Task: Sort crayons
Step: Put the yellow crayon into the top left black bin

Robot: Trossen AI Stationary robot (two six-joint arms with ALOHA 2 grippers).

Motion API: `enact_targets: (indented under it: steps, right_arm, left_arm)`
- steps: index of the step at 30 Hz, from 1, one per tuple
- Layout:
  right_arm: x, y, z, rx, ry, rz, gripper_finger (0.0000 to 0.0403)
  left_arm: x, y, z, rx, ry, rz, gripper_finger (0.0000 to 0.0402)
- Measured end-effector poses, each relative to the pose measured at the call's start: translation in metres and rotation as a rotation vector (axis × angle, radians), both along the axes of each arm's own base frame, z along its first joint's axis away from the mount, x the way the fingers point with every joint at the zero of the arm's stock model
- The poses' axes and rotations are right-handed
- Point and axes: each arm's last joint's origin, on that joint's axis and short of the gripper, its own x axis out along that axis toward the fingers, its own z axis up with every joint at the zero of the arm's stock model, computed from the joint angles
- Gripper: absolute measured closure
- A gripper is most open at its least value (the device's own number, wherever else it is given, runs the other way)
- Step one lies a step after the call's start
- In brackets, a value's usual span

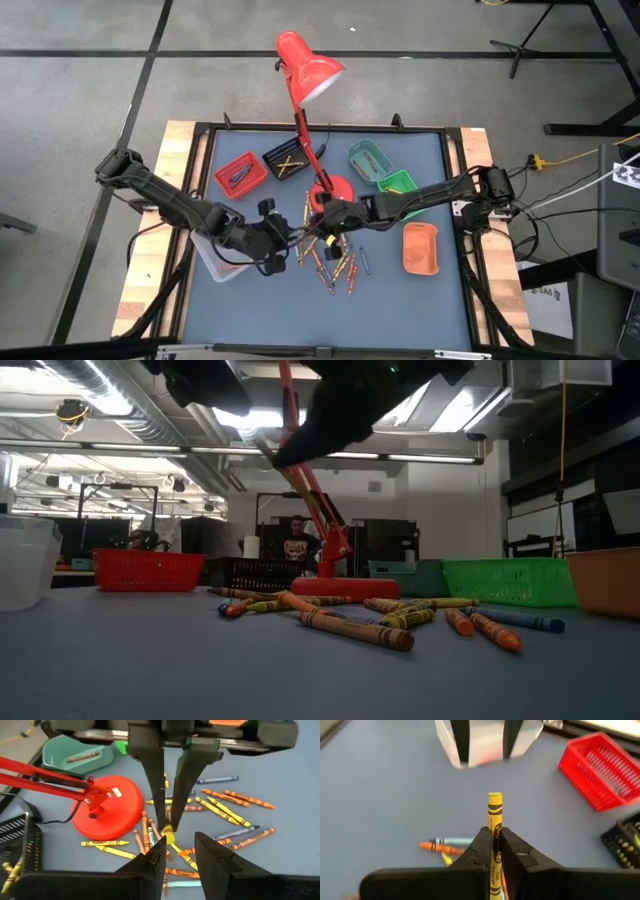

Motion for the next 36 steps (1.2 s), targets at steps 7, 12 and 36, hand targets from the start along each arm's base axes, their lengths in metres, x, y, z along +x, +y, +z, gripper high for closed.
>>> enact_targets:
  steps: [7, 12, 36]
  right_arm:
    - [0.0039, 0.0006, 0.0057, 0.011, -0.070, 0.000, 0.0384]
    - [0.0051, 0.0008, 0.0077, 0.014, -0.094, 0.000, 0.0384]
    - [0.0049, 0.0007, 0.0080, 0.014, -0.094, -0.001, 0.0384]
  left_arm:
    - [0.0025, 0.0067, 0.0000, -0.001, 0.001, 0.024, 0.0316]
    - [0.0034, 0.0093, 0.0001, -0.001, 0.001, 0.034, 0.0316]
    - [0.0031, 0.0094, -0.0002, 0.000, 0.005, 0.032, 0.0397]
